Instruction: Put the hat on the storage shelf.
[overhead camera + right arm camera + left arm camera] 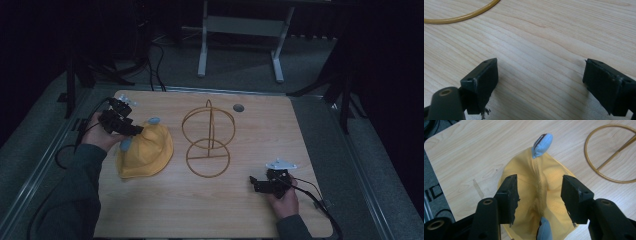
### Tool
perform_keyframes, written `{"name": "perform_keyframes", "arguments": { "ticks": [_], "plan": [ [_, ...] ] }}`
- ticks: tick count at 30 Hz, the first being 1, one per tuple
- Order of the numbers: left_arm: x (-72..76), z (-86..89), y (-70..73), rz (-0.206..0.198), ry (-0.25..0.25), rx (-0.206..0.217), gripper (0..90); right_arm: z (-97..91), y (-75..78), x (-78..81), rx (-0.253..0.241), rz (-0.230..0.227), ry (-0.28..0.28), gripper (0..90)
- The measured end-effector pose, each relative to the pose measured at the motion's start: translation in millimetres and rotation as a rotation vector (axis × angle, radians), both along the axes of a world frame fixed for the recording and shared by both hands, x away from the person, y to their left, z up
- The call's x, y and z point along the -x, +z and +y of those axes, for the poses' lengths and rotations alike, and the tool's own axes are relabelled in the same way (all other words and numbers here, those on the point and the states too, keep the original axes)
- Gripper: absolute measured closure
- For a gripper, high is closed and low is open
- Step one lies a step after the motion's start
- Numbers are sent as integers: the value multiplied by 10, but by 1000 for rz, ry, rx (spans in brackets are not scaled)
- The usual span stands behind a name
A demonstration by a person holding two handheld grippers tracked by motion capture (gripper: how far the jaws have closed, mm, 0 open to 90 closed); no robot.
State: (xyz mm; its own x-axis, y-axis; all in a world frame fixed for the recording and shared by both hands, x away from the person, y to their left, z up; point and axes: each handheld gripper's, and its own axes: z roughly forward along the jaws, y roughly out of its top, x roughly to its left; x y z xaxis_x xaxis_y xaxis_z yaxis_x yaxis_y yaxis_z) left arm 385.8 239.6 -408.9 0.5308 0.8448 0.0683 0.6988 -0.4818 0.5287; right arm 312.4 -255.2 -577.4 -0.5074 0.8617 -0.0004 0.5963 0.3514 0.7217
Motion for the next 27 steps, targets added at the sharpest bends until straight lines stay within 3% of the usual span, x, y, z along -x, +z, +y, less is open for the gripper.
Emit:
{"name": "perform_keyframes", "arguments": {
  "ticks": [13,27],
  "plan": [
    [-64,-50,12,47,-10,-25,586,-1,0,-1,0,-1,1,128],
    [-152,-121,-64,92,-27,-62,616,0,0,0,0,0,0,128]
  ]
}}
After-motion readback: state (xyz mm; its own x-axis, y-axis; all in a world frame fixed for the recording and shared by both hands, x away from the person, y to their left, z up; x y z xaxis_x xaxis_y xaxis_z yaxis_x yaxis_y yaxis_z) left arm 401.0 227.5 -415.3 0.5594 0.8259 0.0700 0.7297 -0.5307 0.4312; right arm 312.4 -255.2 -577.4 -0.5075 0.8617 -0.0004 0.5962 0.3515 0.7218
